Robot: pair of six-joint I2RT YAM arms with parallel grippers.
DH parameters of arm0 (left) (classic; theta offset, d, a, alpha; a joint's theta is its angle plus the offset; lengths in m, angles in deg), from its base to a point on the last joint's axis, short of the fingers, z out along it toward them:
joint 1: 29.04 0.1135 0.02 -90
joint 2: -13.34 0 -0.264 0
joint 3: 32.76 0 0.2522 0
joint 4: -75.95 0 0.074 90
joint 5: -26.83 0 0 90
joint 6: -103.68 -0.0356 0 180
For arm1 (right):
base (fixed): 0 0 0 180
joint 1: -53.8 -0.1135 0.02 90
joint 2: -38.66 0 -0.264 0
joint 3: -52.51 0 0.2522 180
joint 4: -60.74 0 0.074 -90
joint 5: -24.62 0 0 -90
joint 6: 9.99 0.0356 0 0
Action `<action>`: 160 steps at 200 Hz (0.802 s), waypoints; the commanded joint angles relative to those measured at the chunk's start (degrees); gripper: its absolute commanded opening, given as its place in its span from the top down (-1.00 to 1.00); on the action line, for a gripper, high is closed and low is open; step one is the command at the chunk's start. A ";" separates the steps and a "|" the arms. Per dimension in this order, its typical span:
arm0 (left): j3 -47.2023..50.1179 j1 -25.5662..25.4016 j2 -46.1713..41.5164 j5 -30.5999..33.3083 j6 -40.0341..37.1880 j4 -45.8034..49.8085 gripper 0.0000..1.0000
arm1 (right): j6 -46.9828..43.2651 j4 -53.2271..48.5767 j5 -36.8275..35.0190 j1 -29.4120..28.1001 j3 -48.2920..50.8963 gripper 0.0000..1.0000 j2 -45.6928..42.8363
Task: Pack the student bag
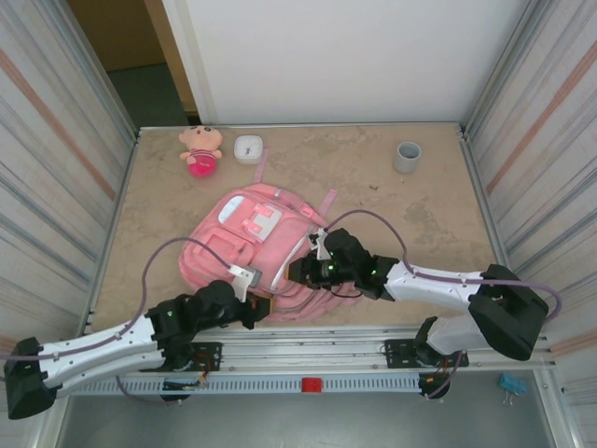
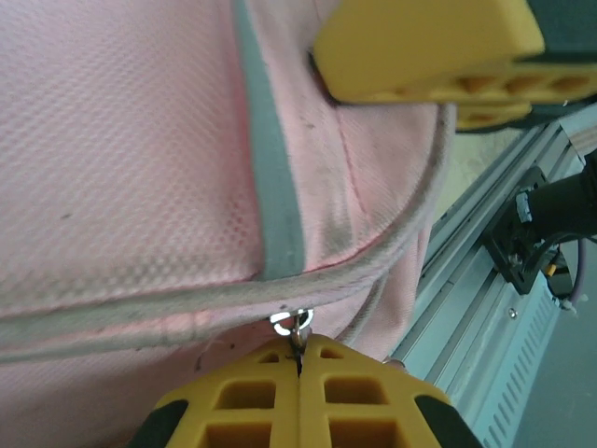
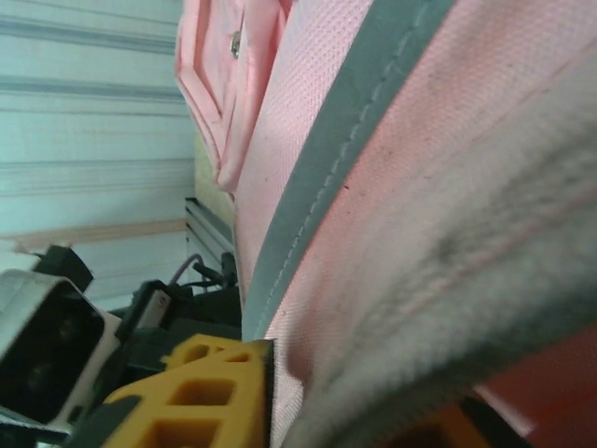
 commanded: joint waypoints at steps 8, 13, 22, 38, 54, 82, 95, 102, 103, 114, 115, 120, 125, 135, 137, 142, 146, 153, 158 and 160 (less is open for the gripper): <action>-2.46 -0.11 4.59 -2.68 -3.33 -8.97 0.99 | 0.25 5.65 -0.33 -0.54 -3.27 0.86 2.71; -3.04 -0.11 5.52 -3.07 -3.79 -9.67 0.99 | 0.31 6.03 -0.05 -0.55 -3.44 0.88 3.15; -4.11 -0.18 7.23 -3.64 -4.74 -10.62 0.98 | 0.13 6.29 0.30 -0.43 -3.71 0.89 3.78; -5.98 -0.33 9.82 -3.22 -6.21 -12.04 0.98 | -0.94 5.93 0.55 -0.11 -3.93 0.90 4.07; -7.12 -0.39 12.19 -3.43 -7.53 -15.66 0.95 | -3.82 4.12 0.33 0.58 -3.84 0.92 3.70; -12.30 -1.13 14.87 -2.28 -12.28 -11.89 0.52 | -11.20 -2.27 4.28 3.99 -4.91 0.94 1.91; -16.35 -2.52 15.09 2.29 -16.01 -3.79 0.22 | -17.96 -10.07 6.73 6.01 -7.46 0.94 0.82; -18.45 -3.52 15.05 4.69 -18.36 0.41 0.09 | -22.29 -14.55 7.58 6.84 -9.00 0.94 0.27; -18.71 -3.58 15.05 4.82 -18.75 0.96 0.07 | -22.92 -15.12 7.64 6.89 -9.19 0.94 0.11; -21.17 -4.39 14.54 7.66 -22.32 5.94 -0.19 | -29.31 -20.61 8.92 8.17 -10.97 0.93 -0.40; -21.26 -4.37 14.49 7.89 -22.62 6.27 -0.21 | -29.81 -21.05 9.06 8.31 -11.14 0.93 -0.40; -21.99 -4.52 14.08 8.68 -24.01 7.74 -0.26 | -31.87 -22.96 10.08 9.14 -11.79 0.93 -0.50; -22.49 -4.52 13.57 9.26 -25.35 8.84 -0.29 | -33.70 -24.59 11.20 10.20 -12.36 0.93 -0.43; -22.92 -4.52 12.47 10.19 -28.63 10.18 -0.34 | -36.42 -26.70 13.99 12.42 -13.18 0.93 -0.34; -22.93 -4.50 12.19 10.37 -29.44 10.31 -0.34 | -37.03 -26.99 14.68 12.87 -13.30 0.93 -0.25; -22.93 -4.52 11.50 10.79 -31.52 10.71 -0.36 | -38.16 -27.61 15.94 13.95 -13.49 0.93 -0.17; -22.81 -4.45 10.84 11.08 -33.04 10.83 -0.36 | -38.71 -28.02 16.65 14.68 -13.58 0.93 -0.14; -22.28 -4.54 9.95 11.73 -36.44 10.71 -0.37 | -39.87 -29.28 17.77 16.08 -14.08 0.93 -0.03; -21.63 -4.52 9.38 12.17 -39.06 10.36 -0.38 | -40.68 -30.13 18.46 16.97 -14.47 0.93 0.03; -21.33 -4.52 9.18 12.23 -40.18 10.18 -0.38 | -41.15 -30.54 18.75 17.32 -14.65 0.93 0.04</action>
